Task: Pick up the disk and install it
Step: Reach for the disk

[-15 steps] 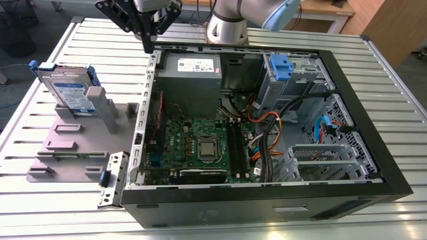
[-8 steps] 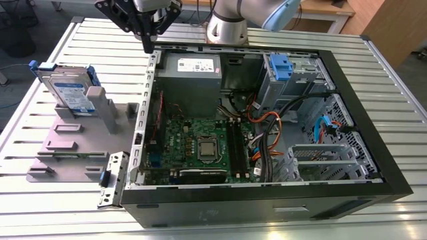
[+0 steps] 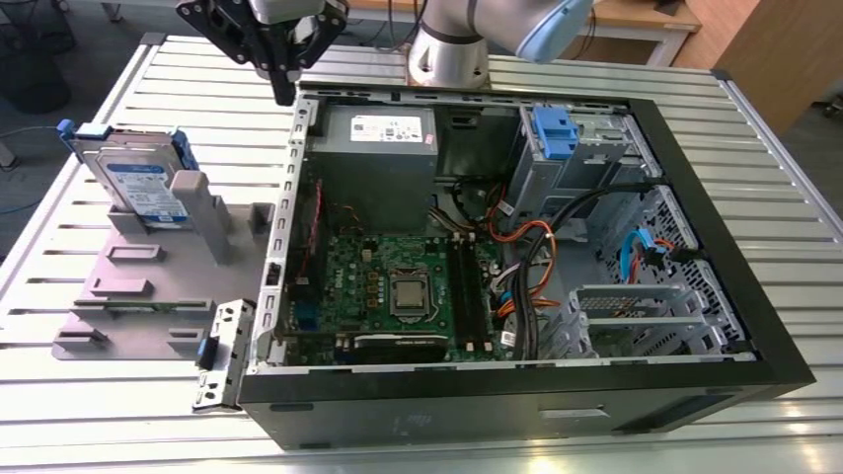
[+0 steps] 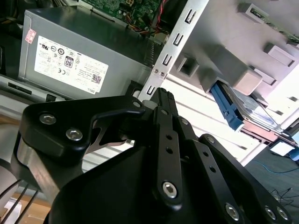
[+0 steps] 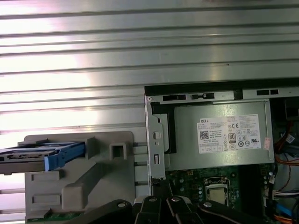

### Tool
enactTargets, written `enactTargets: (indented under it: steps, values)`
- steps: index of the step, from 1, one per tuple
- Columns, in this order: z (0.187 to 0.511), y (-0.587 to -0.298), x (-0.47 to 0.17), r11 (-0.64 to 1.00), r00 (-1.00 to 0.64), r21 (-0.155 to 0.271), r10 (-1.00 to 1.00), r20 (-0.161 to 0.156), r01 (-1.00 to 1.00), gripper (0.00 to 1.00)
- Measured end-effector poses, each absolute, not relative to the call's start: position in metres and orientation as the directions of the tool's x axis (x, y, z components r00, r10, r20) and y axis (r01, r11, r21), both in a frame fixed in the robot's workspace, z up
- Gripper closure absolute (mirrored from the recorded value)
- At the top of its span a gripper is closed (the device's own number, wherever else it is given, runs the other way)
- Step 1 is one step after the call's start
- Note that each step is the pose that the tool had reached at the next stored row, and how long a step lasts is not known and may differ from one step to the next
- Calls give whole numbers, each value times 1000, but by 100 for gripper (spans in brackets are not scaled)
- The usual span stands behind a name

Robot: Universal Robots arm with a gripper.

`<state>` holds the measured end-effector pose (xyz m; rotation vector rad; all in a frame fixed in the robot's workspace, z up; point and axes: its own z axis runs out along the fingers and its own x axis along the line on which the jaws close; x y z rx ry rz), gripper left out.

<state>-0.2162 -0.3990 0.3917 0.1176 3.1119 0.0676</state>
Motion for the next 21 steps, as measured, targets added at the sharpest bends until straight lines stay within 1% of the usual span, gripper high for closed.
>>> enactTargets:
  steps: [21]
  values:
    - [389,-399,-251,996,-997,44,76,-25,75,89]
